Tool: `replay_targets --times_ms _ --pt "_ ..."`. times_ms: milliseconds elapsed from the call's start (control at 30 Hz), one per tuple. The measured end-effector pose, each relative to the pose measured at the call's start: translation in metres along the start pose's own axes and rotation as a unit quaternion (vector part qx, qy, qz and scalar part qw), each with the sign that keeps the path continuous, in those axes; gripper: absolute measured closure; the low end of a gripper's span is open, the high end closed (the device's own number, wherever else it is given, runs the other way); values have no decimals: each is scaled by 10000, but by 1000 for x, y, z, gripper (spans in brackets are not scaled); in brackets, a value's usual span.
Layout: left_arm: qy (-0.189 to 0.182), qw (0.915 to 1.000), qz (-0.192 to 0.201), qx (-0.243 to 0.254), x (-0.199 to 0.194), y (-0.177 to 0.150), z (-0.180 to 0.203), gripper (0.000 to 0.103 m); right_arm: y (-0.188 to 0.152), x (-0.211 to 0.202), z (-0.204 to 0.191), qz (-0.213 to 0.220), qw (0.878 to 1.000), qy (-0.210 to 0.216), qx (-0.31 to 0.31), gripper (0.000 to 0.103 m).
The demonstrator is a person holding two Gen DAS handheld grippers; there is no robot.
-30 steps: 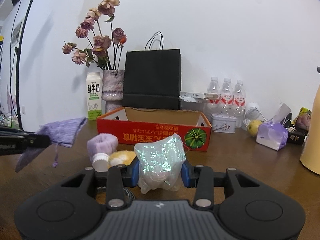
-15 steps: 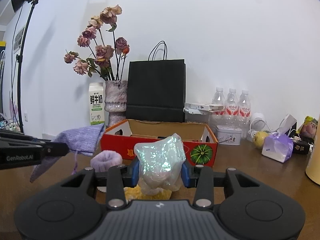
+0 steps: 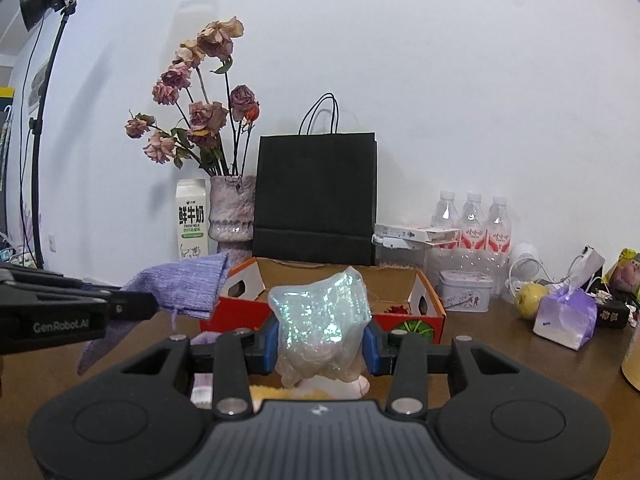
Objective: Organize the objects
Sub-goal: 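Carry the lavender pouch and plastic bag with both tools over the red box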
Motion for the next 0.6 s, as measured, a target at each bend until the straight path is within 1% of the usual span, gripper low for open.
replay_targets --times_ms 433,600 --pt "-35 10000 7 -54 23 21 -1 96 28 25 0 91 9999 25 -52 64" --pt "-32 10000 8 -73 33 28 -4 96 33 36 1 63 9999 59 -71 64"
Point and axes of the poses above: each gripper's, at about its wrist camera, not at the fingertips, and x roughly the way its jaws point, z to its right, y to its top, the point moved 8 cm from there along x, roughly the way its jaws point, and after that the axes turned 12 degrees about -z, right-handed, at the moved point
